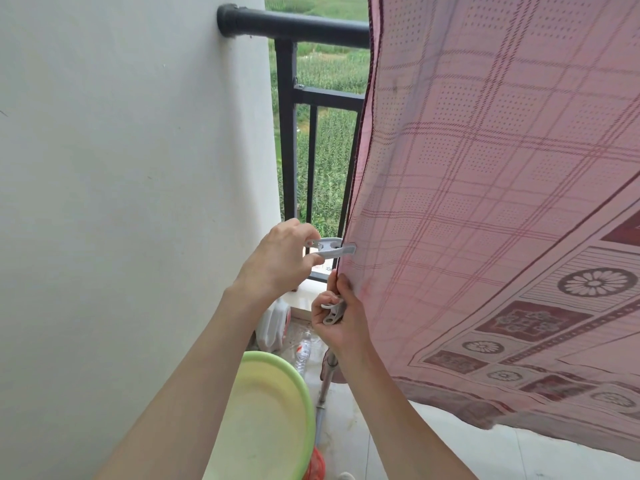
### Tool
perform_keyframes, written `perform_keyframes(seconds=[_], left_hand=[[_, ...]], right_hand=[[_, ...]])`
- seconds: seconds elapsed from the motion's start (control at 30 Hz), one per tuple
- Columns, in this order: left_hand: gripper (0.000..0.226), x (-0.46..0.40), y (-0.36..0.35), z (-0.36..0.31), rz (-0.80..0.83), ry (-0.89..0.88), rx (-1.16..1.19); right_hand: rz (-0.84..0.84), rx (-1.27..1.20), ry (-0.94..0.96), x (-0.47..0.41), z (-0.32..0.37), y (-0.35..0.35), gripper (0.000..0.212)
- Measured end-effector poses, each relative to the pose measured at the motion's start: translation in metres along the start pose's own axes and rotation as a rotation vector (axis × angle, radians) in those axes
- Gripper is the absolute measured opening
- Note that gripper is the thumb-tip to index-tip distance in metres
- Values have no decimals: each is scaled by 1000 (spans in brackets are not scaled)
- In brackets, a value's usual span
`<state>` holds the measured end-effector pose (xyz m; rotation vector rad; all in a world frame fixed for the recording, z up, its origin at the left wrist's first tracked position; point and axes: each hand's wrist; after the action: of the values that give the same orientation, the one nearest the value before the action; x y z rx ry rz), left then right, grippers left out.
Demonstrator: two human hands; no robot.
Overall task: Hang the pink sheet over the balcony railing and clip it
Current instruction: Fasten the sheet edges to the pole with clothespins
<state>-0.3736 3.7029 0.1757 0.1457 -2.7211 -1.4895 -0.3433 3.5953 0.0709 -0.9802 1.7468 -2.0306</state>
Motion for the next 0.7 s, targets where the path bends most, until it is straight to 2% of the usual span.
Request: perform_keyframes(seconds=[0.07,0.17,0.23,0.37,0.5,0.6,0.7], left_hand=[[31,1,-6,7,-28,-32,114],[63,8,-21,20,-19,1,457],[69,10,-41,33,52,53,614],[65,6,-94,50,243,153,606],[63,-7,-132,50,327,142,686],[38,-20,-147,49,239,104,744],[13,-25,-155,50,77,99,807]], right_hand=[[47,39,-27,2,3,9,20],[108,132,-106,10,11,39,50],[53,211,-146,17,15,60,53],[-204,254,-227,28,25,86,25],[-283,261,-229,34,36,99,11],[-316,323,-210,37,42,111,9],[-372,570,-175,34,44,120,11]])
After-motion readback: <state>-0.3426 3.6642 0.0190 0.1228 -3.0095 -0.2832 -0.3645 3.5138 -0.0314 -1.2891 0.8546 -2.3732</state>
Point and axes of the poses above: each hand's wrist, its own x-axis away from the middle knuckle, its own y-axis out of the back of the hand, z = x × y, and after that the axes turned 13 degrees about z, right-handed
